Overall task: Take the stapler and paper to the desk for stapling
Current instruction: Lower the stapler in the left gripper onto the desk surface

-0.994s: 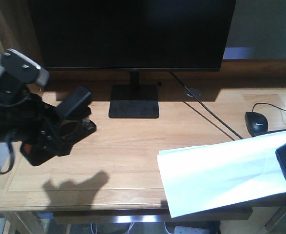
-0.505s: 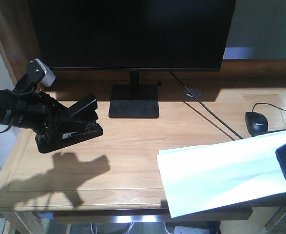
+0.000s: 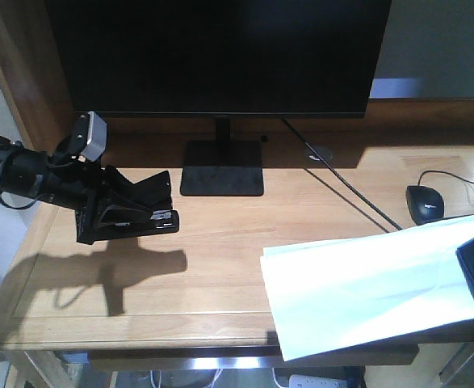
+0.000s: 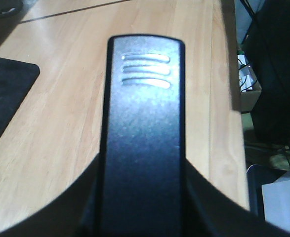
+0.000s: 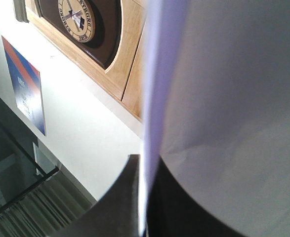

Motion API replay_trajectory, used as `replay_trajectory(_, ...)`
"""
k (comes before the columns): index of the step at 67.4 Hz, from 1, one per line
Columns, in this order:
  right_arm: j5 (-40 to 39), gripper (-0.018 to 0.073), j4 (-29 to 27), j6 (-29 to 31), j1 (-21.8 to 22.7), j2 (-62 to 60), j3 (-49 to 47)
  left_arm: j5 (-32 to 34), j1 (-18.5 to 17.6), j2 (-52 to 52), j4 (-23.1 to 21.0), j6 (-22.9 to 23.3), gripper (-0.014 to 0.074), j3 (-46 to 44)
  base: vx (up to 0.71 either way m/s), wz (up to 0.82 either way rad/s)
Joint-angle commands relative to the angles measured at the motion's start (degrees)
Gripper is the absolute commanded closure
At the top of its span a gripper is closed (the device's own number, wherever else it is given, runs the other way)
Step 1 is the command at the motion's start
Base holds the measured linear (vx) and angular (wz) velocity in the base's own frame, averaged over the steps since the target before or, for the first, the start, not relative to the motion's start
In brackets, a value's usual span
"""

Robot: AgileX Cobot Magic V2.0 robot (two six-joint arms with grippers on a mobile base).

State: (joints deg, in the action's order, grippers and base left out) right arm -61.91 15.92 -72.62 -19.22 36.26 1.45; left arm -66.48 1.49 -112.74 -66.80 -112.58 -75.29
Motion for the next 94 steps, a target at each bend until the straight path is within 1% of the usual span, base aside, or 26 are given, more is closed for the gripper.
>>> replay_trajectory(1,-3.9,0.0564,-0.3,0.5,0.1,0.2,1.4,-3.4,-0.2,-0.3,-5.5,-0.8,0.0603,-4.2,0.0,0.0)
replay_trajectory(3,-3.9,0.0564,-0.3,0.5,0.1,0.2,1.4,-3.4,-0.2,-1.0,-5.5,-1.3,0.0603,-4.8,0.0,0.0)
replay_trajectory(11,-3.9,0.0564,-0.3,0.5,0.1,0.2,1.4,-3.4,-0.3,-4.5,-5.5,-6.3,0.0603,-7.8,0.0,0.0)
replay_trajectory(15,-3.9,0.0564,-0.3,0.5,0.1,0.2,1.4,-3.2,-0.7,-5.7,-5.5,-8.0,0.0603,-8.6,0.0,0.0)
replay_trajectory(31,-3.9,0.0564,-0.3,0.5,0.1,0.2,1.4,-2.3,-3.2,-11.1,-5.5,-9.0,0.0599,-12.7,0.0,0.0)
replay_trajectory(46,-4.0,0.0564,-0.3,0.5,0.1,0.2,1.4,3.0,-6.3,-14.0,-5.1,-9.5,0.0591,-13.7,0.0,0.0)
replay_trajectory(51,-4.0,0.0564,-0.3,0.5,0.1,0.2,1.4,4.2,-6.8,-14.7,-4.9,-9.5,0.0582,-13.7,0.0,0.0)
replay_trajectory(60,-3.9,0.0564,-0.3,0.5,0.1,0.2,1.4,4.0,-7.2,-15.4,-4.9,-9.5,0.0561,-13.7,0.0,0.0)
replay_trajectory(68,-3.9,0.0564,-0.3,0.5,0.1,0.2,1.4,4.2,-7.2,-16.0,-3.6,-9.4,0.0524,-13.7,0.0,0.0)
replay_trajectory(74,-3.9,0.0564,-0.3,0.5,0.1,0.2,1.4,4.6,-7.2,-16.4,-1.8,-7.8,0.0481,-13.7,0.0,0.0)
replay_trajectory(79,-3.9,0.0564,-0.3,0.5,0.1,0.2,1.4,4.7,-7.2,-16.9,-0.2,-6.2,0.0435,-13.7,0.0,0.0)
replay_trajectory(86,-3.9,0.0564,-0.3,0.5,0.1,0.2,1.4,5.0,-7.2,-17.1,1.9,-5.3,0.0365,-13.7,0.0,0.0)
replay_trajectory(94,-3.9,0.0564,-0.3,0.5,0.1,0.2,1.4,5.5,-7.2,-16.9,2.4,-1.7,0.0272,-13.7,0.0,0.0)
